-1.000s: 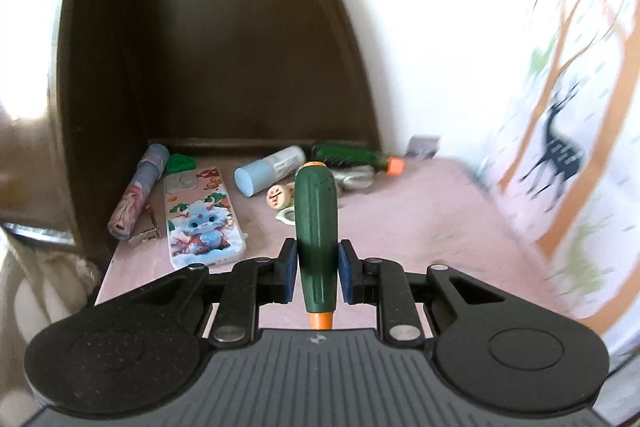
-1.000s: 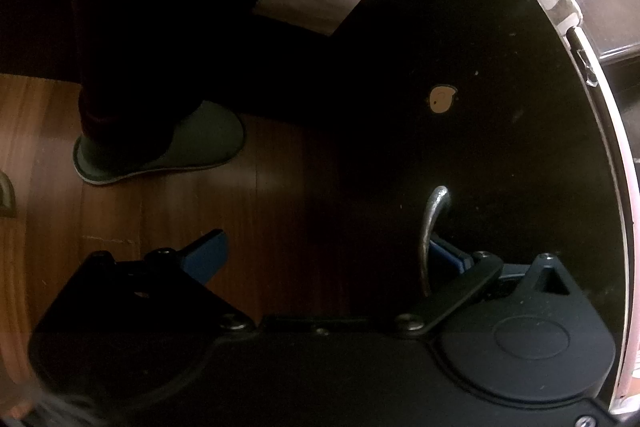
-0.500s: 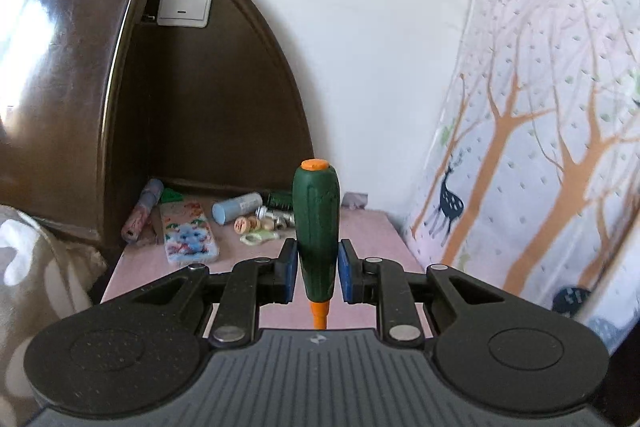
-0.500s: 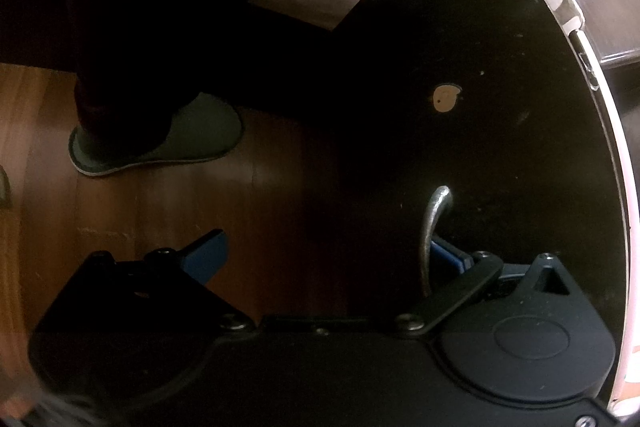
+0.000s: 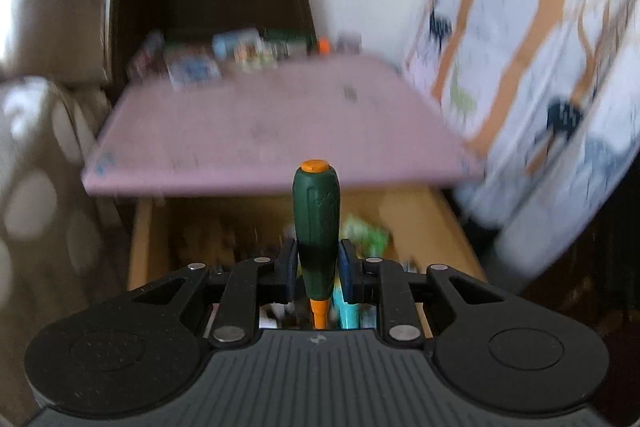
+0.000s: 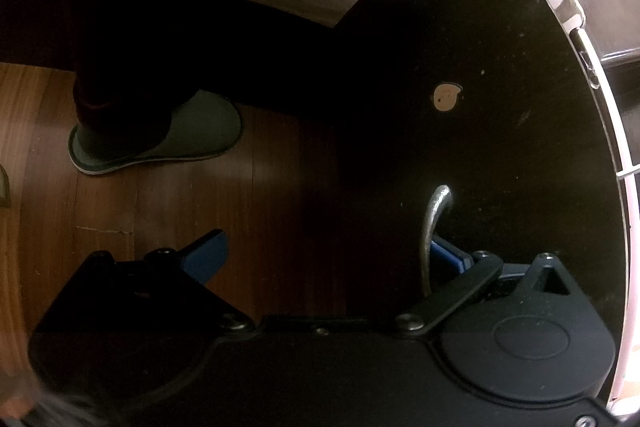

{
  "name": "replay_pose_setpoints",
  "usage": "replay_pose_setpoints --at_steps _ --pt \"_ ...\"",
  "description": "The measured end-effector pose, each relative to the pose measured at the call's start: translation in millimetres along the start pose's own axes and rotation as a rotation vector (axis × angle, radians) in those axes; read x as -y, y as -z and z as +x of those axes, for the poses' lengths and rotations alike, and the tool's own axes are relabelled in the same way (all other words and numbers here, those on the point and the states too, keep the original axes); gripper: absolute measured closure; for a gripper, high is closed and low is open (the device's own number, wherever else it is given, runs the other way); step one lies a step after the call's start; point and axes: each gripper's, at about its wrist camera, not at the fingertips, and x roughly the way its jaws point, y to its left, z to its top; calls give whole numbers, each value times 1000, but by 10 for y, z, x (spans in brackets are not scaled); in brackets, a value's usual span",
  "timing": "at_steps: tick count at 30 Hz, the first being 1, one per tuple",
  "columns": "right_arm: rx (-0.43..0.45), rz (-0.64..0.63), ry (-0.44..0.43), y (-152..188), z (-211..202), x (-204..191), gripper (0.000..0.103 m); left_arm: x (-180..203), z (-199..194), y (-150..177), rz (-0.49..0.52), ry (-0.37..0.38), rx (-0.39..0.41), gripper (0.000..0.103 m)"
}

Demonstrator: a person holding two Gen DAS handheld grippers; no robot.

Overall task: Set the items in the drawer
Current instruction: 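Lift the screwdriver and carry it toward the open drawer, then lower the screwdriver into the drawer and open the left gripper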

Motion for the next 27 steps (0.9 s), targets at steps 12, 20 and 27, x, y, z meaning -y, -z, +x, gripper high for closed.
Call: replay_pose_setpoints --at_steps 12,20,27 --pt "7 -4 -1 21 -14 7 0 309 1176 320 148 53 -270 84" --pt "11 -8 -1 20 -21 -2 0 550 1729 341 239 72 -373 84" --pt "12 -4 -6 21 -30 24 0 592 1717 264 199 79 -370 33"
